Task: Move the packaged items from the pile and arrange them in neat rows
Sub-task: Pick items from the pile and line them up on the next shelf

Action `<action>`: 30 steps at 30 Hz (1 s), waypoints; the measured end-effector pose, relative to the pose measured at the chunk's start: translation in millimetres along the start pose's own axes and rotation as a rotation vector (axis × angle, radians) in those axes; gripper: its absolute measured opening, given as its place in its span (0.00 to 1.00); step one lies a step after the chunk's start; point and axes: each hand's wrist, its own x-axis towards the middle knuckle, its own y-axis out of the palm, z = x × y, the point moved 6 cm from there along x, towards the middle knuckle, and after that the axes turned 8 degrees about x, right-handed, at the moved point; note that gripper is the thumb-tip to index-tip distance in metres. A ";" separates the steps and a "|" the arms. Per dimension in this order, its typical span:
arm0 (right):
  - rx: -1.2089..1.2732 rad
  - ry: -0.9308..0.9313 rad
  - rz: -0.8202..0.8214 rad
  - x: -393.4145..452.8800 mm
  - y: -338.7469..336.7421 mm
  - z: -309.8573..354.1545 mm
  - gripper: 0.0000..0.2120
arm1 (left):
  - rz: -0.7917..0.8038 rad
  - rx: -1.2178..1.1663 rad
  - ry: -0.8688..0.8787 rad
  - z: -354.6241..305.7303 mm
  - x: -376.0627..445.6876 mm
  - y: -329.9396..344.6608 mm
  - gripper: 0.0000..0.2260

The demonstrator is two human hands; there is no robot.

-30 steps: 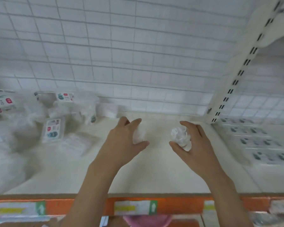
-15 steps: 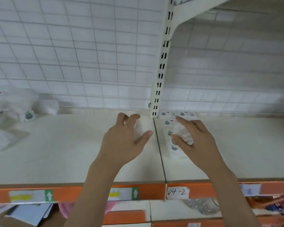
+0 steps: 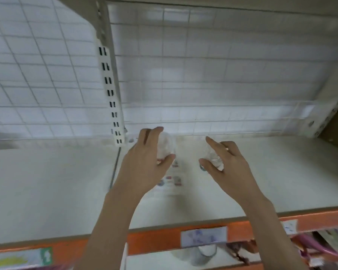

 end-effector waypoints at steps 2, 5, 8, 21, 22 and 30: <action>0.001 0.003 0.055 -0.9 -18.0 -32.9 0.26 | -0.006 0.017 -0.025 -32.7 4.5 24.3 0.28; 0.000 0.024 0.128 -5.6 -43.0 -79.7 0.22 | 0.058 0.033 -0.035 -81.1 8.8 68.7 0.29; 0.002 0.011 0.199 -4.0 -58.8 -116.4 0.21 | 0.116 0.054 -0.040 -119.3 14.3 106.4 0.30; 0.008 0.078 0.316 73.0 -92.9 -221.9 0.25 | 0.161 0.085 -0.097 -174.3 104.0 178.5 0.26; 0.014 0.085 0.311 79.7 -94.1 -230.9 0.25 | 0.172 0.094 -0.090 -180.0 113.1 186.1 0.26; -0.094 0.132 0.310 113.4 -109.8 -296.2 0.25 | 0.183 0.059 -0.029 -229.4 163.6 245.9 0.23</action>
